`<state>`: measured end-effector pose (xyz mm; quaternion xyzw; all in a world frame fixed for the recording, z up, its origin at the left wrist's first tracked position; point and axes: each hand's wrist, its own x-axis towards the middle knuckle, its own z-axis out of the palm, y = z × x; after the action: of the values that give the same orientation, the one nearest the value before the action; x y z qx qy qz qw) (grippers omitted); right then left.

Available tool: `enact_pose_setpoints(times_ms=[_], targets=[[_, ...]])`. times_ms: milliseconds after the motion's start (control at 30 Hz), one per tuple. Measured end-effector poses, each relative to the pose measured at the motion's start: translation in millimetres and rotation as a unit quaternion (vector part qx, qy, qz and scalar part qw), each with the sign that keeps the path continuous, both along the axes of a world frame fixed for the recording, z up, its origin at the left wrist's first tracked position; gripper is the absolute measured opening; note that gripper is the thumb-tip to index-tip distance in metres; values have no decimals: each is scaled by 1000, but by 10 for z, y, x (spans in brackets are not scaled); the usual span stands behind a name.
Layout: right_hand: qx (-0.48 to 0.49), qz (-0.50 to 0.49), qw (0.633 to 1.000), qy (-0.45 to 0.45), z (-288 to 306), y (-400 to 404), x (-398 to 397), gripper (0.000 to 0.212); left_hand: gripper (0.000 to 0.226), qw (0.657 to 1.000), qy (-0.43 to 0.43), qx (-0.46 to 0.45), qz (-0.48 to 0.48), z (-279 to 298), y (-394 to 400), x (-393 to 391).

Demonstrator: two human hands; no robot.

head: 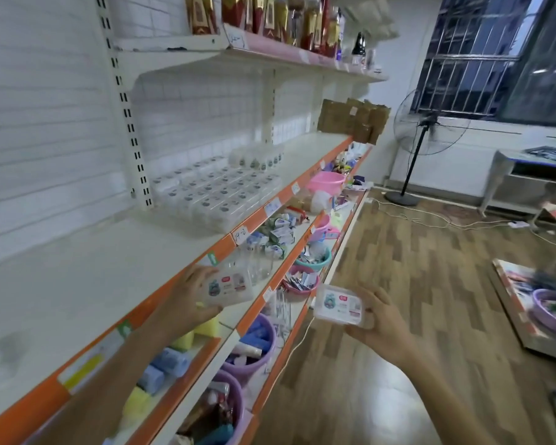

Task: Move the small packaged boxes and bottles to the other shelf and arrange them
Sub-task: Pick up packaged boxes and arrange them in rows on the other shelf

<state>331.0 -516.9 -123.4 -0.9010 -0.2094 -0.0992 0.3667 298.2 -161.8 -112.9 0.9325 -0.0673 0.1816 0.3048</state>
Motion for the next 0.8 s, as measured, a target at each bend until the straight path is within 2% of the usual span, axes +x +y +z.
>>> enact_pose_setpoints(times_ms=[133, 300, 467, 800], targets=[[7, 7, 1000, -4, 44, -170, 606, 75, 68, 1000, 11, -27, 12, 111, -222, 531], [-9, 37, 999, -14, 135, -383, 1562, 76, 83, 998, 9, -36, 43, 316, -487, 1225], [-34, 87, 995, -17, 356, -475, 2402, 73, 67, 993, -13, -41, 106, 507, -649, 1772], [-20, 198, 979, -53, 802, 167, 3644, 72, 65, 979, -21, 34, 198, 825, -518, 2489]])
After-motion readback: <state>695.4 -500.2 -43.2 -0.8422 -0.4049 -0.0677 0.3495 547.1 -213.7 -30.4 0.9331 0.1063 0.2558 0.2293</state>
